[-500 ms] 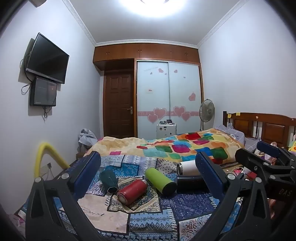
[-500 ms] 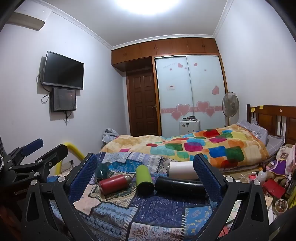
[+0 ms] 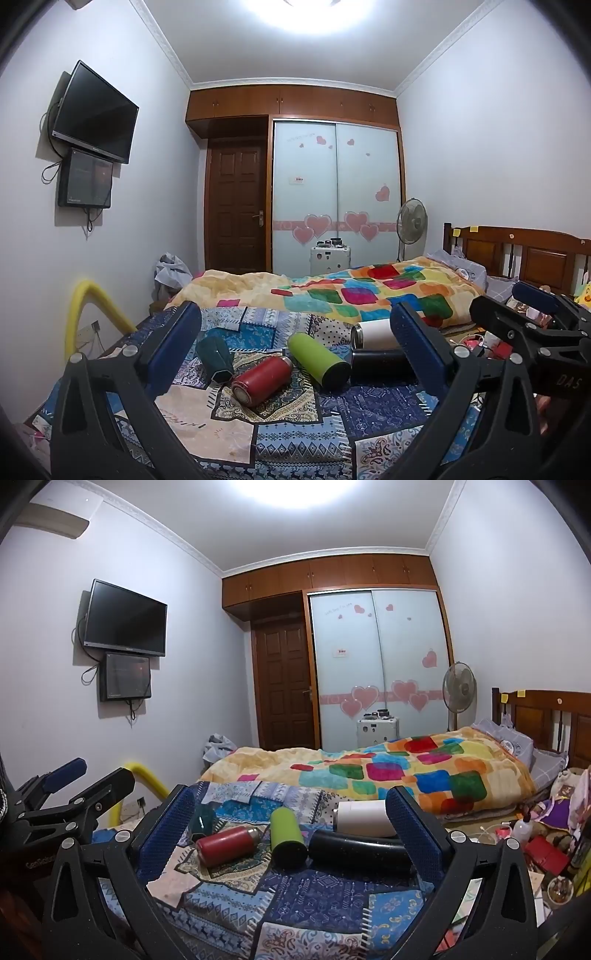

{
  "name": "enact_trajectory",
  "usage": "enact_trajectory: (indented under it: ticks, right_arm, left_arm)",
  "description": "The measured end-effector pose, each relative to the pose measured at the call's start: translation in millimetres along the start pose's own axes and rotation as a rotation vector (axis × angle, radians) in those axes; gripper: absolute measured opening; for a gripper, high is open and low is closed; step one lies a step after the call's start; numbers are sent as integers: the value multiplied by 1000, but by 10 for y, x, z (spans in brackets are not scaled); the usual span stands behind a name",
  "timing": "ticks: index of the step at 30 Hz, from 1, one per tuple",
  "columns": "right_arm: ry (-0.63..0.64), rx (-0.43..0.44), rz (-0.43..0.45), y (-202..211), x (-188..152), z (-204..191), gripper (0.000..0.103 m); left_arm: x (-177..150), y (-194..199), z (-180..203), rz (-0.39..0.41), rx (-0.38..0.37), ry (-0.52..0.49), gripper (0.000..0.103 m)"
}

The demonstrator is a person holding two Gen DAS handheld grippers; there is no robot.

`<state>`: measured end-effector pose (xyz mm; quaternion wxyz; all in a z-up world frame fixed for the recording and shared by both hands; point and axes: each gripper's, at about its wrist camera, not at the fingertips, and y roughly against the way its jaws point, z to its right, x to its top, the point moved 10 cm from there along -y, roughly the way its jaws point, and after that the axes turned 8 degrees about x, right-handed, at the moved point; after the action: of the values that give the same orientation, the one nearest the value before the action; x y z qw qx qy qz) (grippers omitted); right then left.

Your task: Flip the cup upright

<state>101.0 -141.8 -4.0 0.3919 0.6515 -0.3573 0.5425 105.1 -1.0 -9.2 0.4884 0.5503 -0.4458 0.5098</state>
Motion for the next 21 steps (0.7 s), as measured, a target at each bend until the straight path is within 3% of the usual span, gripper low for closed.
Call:
enact_trajectory:
  ticks: [21]
  right_arm:
    - [-2,-1,2,17,6,10,103]
  left_arm:
    - [-4,34,-3,7,1,6,103]
